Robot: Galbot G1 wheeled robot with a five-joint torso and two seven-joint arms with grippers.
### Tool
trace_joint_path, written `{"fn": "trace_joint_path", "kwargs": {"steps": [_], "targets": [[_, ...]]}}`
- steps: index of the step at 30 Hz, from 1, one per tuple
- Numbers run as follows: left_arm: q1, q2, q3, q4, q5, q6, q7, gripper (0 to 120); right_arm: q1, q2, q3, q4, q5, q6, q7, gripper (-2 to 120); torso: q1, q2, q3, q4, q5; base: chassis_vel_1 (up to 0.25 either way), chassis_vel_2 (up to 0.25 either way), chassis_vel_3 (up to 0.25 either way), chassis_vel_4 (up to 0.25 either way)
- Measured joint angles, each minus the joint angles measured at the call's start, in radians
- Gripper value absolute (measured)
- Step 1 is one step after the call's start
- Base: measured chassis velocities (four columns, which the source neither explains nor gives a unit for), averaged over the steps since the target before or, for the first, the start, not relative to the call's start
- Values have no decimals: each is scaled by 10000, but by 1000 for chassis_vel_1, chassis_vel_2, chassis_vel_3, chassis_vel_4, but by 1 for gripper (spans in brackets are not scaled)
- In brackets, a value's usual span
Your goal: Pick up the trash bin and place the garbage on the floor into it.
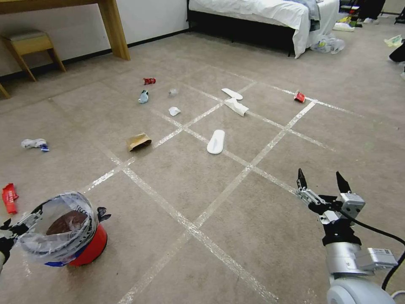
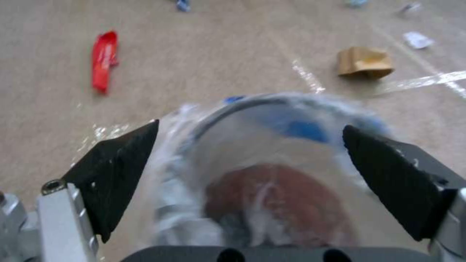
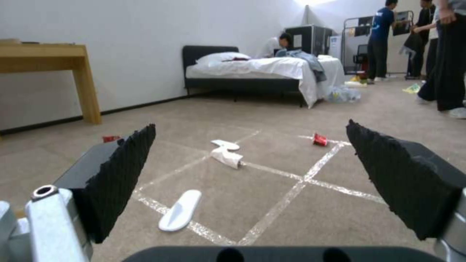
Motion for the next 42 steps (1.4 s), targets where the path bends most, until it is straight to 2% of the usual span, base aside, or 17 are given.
{"fn": "trace_joint_path", "kwargs": {"steps": [1,2,4,6,7,10,15,25,36,42], "targets": [[-77,168,43,389,-103,-38,63,100,-42,-23,30,18,-3,-21,8,100,0,0,0,0,0,0,0,0,0],[-77,168,43,389,-103,-38,63,100,-42,-23,30,18,-3,-21,8,100,0,0,0,0,0,0,0,0,0],[-191,469,136,1027,-367,-88,198,100,-129,-51,66,39,-55,-35,25,100,0,0,-1,-1,0,0,0,0,0],[-229,570,183,1238,-438,-112,252,100,-167,-54,70,57,-77,-38,33,100,0,0,0,0,0,0,0,0,0],[-314,712,268,1573,-522,-157,344,100,-215,-47,74,85,-147,-41,44,100,0,0,-1,0,0,0,0,0,0],[-381,807,344,1799,-590,-189,405,100,-263,-29,79,117,-212,-43,47,100,0,0,0,0,0,0,0,0,0],[-695,1029,665,2580,-668,-308,657,100,-520,59,147,260,-470,-42,58,100,0,0,0,-2,0,0,0,0,0],[-757,1307,992,2940,-708,-280,844,100,-757,212,248,485,-625,19,133,100,0,0,0,0,0,0,0,0,0],[-409,2130,1180,2970,-801,219,1100,98,-683,292,225,470,-647,41,180,100,0,0,0,0,2,0,0,0,0],[-348,2281,1258,3095,-708,381,1223,99,-542,291,210,342,-614,48,218,100,0,0,0,0,2,0,0,0,0]]}}
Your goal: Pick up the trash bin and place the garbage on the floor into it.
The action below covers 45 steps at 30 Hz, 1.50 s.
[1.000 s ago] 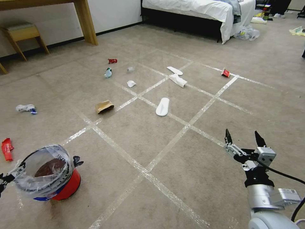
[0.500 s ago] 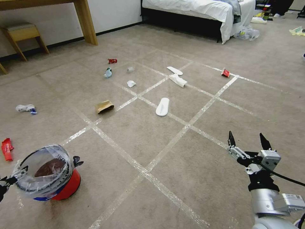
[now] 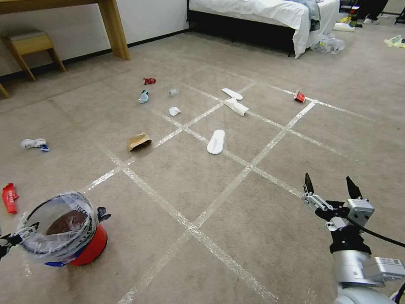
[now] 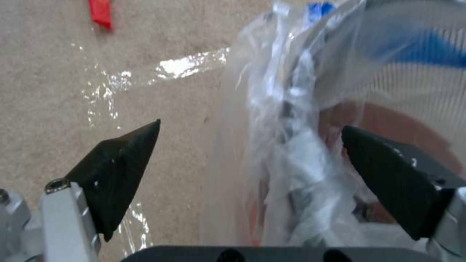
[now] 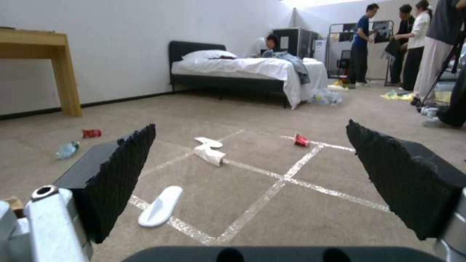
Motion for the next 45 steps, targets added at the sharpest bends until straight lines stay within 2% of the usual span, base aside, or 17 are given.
{"fn": "trace_joint_path", "kwargs": {"steps": [15,21,23,24,26,27,30,32,34,38,44,45], "targets": [[-118,117,290,94,19,333,190,98,410,-103,-1,-349,202,-19,64,100,0,0,0,1,2,0,0,0,0],[-169,124,324,124,26,395,311,90,540,-197,3,-457,368,-23,93,100,0,0,0,1,3,0,0,0,0],[-169,124,312,118,60,455,346,79,605,-265,12,-530,436,-23,113,100,0,0,0,0,3,0,0,0,0],[-169,124,312,118,60,455,346,79,605,-265,12,-530,436,-23,113,100,0,0,0,0,3,0,0,0,0],[-162,123,308,112,123,504,370,69,653,-297,12,-579,482,-23,121,100,0,0,0,0,3,0,0,0,0],[-162,123,308,112,123,504,370,69,653,-297,12,-579,482,-23,121,100,0,0,0,0,3,0,0,0,0],[-150,122,303,111,211,544,419,53,751,-322,1,-643,546,-21,126,100,0,0,-1,1,3,0,0,0,0],[-147,128,302,110,219,552,427,50,762,-328,-1,-648,558,-21,126,100,0,1,-1,0,3,0,0,0,0],[-129,147,295,111,247,598,451,38,804,-354,-8,-688,591,-20,129,100,0,0,0,0,2,0,0,0,0],[-89,151,266,87,280,637,496,29,847,-372,-13,-731,620,-9,133,100,0,0,0,1,2,0,0,0,0],[95,83,139,-253,301,782,565,2,907,-430,-16,-751,733,2,142,100,-1,0,-1,0,-3,0,0,0,0],[95,83,139,-253,301,782,565,2,907,-430,-16,-751,733,2,142,100,-1,0,-1,0,-3,0,0,0,0]]}}
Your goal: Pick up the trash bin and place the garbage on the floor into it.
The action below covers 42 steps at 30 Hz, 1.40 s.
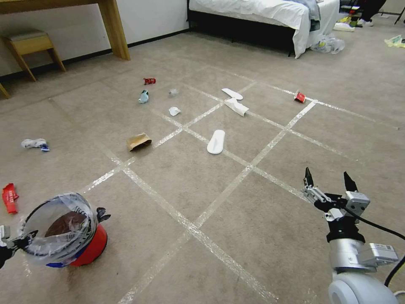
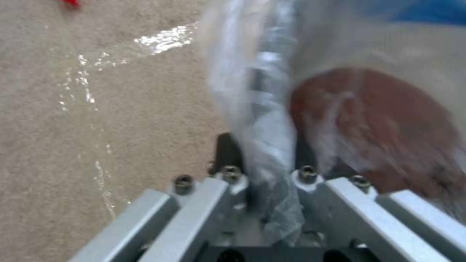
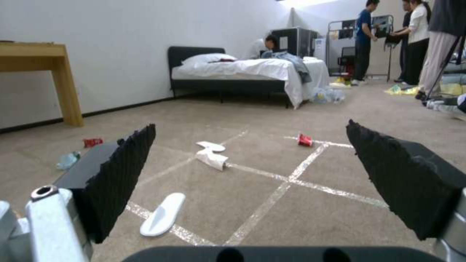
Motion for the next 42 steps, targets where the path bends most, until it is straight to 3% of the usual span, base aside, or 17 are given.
{"fn": "trace_joint_path", "kwargs": {"steps": [6,13,15,16,19,22,25,27,33,42], "targets": [[188,-216,-262,-497,-53,306,-184,1,-7,-104,28,42,184,4,18,100,0,0,1,-3,-5,0,0,0,0],[656,-679,-956,-1754,-363,997,-920,1,-28,-196,115,171,390,3,74,100,1,0,1,4,-1,0,0,0,0],[1118,-861,-1400,-2811,-580,1255,-1105,1,-10,-244,113,198,488,2,104,100,1,0,1,-2,3,0,0,0,0],[1118,-861,-1400,-2811,-580,1255,-1105,1,-10,-244,113,198,488,2,104,100,1,0,1,-2,3,0,0,0,0],[1868,-1072,-2039,-4387,-1178,1624,-1330,1,27,-420,60,237,775,63,77,100,0,0,1,-1,5,0,0,0,0],[2010,-1111,-2164,-4710,-1389,1748,-1486,1,39,-473,46,243,867,81,63,100,1,0,1,-1,7,0,0,0,0],[2557,-1276,-2628,-6138,-2275,2395,-2242,1,150,-709,22,272,1126,179,-37,100,1,0,1,0,6,0,0,0,0],[2677,-1317,-2697,-6468,-2450,2469,-2442,1,170,-779,14,272,1196,229,-77,100,1,0,0,0,5,0,0,0,0],[2867,-1469,-2725,-7004,-2680,2498,-2948,1,218,-992,9,215,1367,544,-239,100,1,0,0,0,5,0,0,0,0],[2449,-1758,-2236,-6612,-2605,2496,-3150,1,248,-1265,45,175,1477,1055,-501,100,1,0,1,0,2,0,0,0,0]]}}
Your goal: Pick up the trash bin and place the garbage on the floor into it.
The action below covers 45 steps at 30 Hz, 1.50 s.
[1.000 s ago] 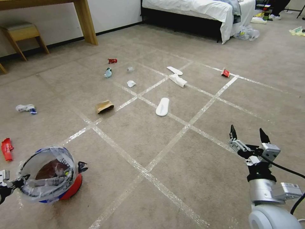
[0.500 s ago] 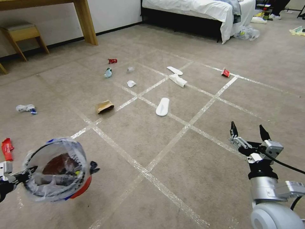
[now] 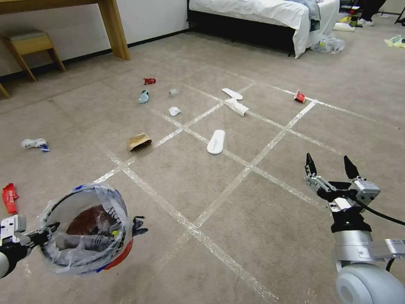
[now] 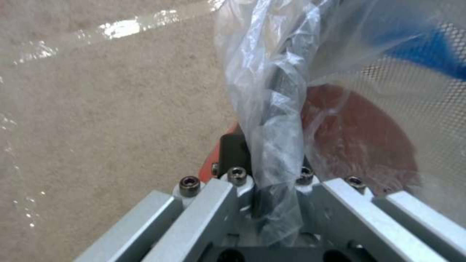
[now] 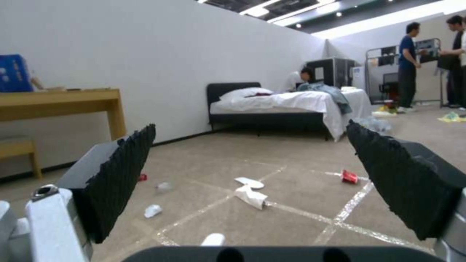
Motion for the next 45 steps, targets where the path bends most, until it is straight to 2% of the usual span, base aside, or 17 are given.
{"fn": "trace_joint_path", "kwargs": {"steps": [5,13,20,31,40,45], "targets": [[-354,-116,443,-113,-22,-21,204,1,-83,-59,-83,18,14,113,-109,100,0,0,0,-1,2,0,0,0,0],[-446,-189,711,-190,12,-37,544,1,-100,41,-205,38,127,169,-385,100,0,0,0,-1,1,0,0,0,0],[-318,-185,948,10,823,-41,1076,1,-56,171,-210,106,199,178,-434,100,0,0,0,0,0,0,0,0,0],[-509,-19,825,540,920,-54,1224,1,-28,241,-57,97,144,139,-487,100,0,0,0,-1,1,0,0,0,0],[-684,-3,653,1022,904,-59,1231,1,-70,288,56,-46,-4,312,-557,100,0,0,-1,-1,0,0,0,0,0],[-626,-64,606,1059,916,-59,1268,1,-81,283,83,-53,-19,359,-555,100,0,0,-1,1,0,-39,25,37,-28]]}}
